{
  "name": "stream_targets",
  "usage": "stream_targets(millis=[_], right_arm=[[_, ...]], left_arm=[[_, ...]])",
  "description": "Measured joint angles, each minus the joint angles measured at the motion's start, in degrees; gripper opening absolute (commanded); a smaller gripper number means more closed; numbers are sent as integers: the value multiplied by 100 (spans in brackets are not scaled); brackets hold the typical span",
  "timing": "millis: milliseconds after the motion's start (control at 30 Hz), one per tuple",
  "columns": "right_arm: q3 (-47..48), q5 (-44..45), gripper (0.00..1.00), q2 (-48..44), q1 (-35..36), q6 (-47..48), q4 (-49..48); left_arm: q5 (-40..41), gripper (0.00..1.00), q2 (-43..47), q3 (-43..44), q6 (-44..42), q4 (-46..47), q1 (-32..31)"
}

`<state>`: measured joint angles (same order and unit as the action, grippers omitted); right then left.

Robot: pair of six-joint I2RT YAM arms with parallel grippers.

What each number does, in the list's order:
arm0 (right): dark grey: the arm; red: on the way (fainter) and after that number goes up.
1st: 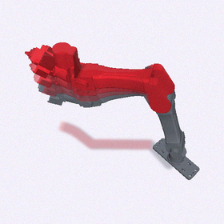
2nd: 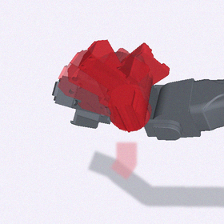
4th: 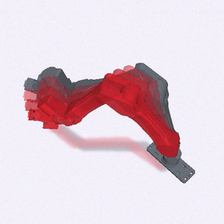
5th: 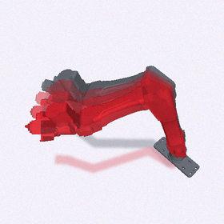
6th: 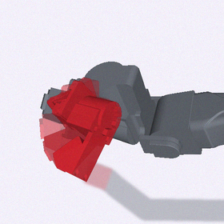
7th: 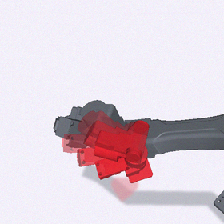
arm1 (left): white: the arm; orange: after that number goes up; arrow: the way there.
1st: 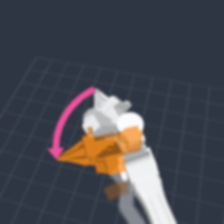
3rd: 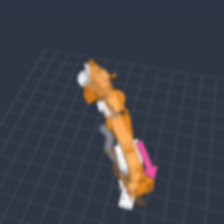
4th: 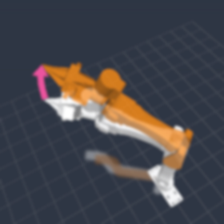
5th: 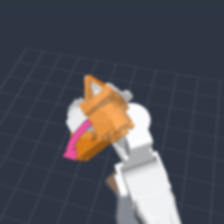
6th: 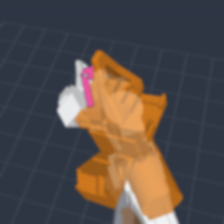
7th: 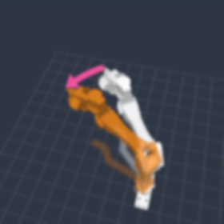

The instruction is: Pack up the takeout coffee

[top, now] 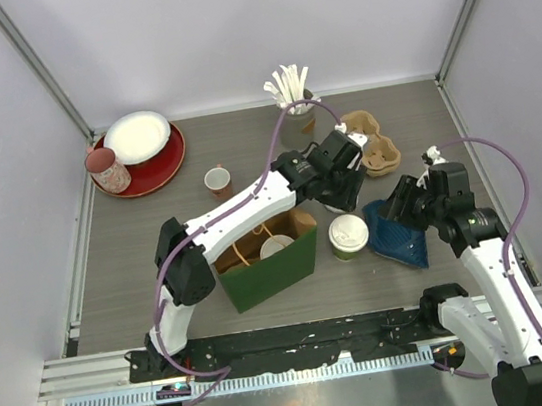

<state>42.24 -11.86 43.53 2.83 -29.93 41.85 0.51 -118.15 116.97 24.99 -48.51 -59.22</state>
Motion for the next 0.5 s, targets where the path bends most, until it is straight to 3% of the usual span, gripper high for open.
stream_targets(millis=[133,500], right_arm=[[-245,-474,45,-79,0,-24,-173],[-431,-846,49,66,146,44,-223]], left_arm=[[48,39,7,-393,11,210,61],[-431,40,101,-944,33,544,341]])
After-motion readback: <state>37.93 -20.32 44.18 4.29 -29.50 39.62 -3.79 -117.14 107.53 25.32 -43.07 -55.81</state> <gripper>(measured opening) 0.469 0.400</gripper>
